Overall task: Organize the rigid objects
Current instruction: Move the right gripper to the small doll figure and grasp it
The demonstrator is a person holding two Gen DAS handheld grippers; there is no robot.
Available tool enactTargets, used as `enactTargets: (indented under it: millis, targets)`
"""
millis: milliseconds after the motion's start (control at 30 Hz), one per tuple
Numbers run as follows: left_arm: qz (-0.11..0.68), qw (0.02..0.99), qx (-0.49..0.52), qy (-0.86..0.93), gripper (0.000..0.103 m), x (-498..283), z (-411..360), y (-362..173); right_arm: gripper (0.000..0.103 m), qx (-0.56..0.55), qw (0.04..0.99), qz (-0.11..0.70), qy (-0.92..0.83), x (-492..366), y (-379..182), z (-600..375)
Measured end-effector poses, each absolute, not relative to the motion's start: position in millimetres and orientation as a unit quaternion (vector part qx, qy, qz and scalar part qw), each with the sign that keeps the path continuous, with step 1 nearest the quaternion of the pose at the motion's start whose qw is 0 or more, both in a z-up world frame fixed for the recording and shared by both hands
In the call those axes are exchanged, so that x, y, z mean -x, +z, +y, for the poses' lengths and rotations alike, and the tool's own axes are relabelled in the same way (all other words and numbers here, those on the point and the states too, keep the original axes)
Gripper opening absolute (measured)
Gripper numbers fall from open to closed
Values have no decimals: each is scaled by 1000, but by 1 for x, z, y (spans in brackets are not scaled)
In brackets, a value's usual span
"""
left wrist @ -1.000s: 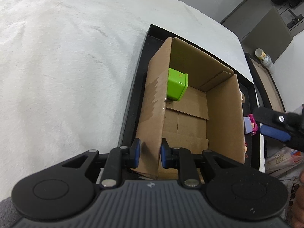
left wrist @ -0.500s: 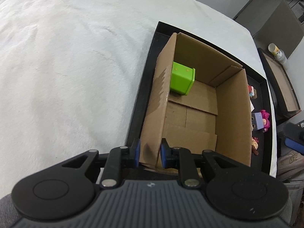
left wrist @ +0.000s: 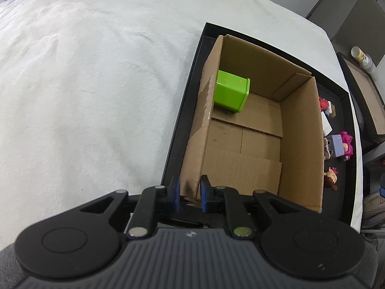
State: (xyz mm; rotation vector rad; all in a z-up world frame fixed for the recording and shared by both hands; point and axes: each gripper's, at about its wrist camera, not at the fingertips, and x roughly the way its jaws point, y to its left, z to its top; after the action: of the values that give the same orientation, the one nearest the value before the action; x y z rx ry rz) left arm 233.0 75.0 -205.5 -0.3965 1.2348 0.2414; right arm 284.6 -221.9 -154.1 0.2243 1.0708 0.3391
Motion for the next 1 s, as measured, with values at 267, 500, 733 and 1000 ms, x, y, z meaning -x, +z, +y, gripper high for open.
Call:
enactTargets:
  millis: [267, 500, 733, 1000]
  targets:
    - [573, 792, 176, 115, 13, -233, 70, -202, 89, -110, 849, 496, 147, -284, -156, -243]
    - [571, 795, 172, 113, 12, -233, 69, -204, 89, -129, 837, 515, 134, -292, -170, -259]
    - [570, 795, 178, 106, 12, -232, 71, -205, 77, -145, 816, 550, 104, -308, -200, -266]
    - [566, 796, 187, 100, 12, -231, 76, -208, 63, -134, 789, 593, 86, -334, -235, -260]
